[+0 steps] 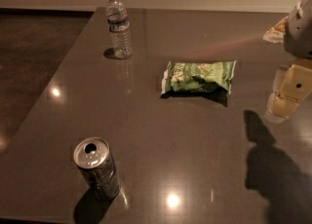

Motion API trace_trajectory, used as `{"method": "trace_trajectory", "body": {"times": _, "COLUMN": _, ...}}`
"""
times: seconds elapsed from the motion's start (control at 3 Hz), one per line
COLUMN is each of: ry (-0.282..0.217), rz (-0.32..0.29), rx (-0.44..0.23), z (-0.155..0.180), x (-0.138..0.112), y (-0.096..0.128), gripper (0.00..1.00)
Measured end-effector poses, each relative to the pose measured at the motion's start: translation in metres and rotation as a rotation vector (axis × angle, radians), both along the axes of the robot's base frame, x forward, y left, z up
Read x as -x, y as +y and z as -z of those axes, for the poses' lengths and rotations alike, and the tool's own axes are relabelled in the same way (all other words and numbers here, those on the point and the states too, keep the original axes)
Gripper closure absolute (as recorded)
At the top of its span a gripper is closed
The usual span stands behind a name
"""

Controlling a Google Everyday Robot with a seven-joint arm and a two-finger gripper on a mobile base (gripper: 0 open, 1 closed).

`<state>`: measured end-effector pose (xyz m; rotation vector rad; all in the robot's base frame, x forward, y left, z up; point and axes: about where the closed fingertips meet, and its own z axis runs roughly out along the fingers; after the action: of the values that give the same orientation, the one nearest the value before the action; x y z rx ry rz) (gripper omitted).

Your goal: Move redbull can near green jalapeno chip bag

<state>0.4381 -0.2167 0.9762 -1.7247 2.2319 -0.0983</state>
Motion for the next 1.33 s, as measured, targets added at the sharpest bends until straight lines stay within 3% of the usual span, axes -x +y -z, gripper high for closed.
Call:
{"method": "trace_trajectory", "body": {"times": 0.67, "ry": 0.014, "rz": -0.016, "rx": -0.030, "z": -0.003, "x": -0.003, "y": 0.010, "gripper": 0.00}}
{"method": "trace_trajectory", "body": {"times": 1.0, "ry": 0.036, "rz": -0.091, "rx": -0.098, "z": -0.008, "x": -0.002, "y": 0.037, "gripper": 0.00}}
{"method": "trace_trajectory", "body": {"times": 1.33, "ry": 0.082, "rz": -0.225, "rx": -0.193, "z": -0.006, "x": 0.008, "y": 0.078, "gripper": 0.00}}
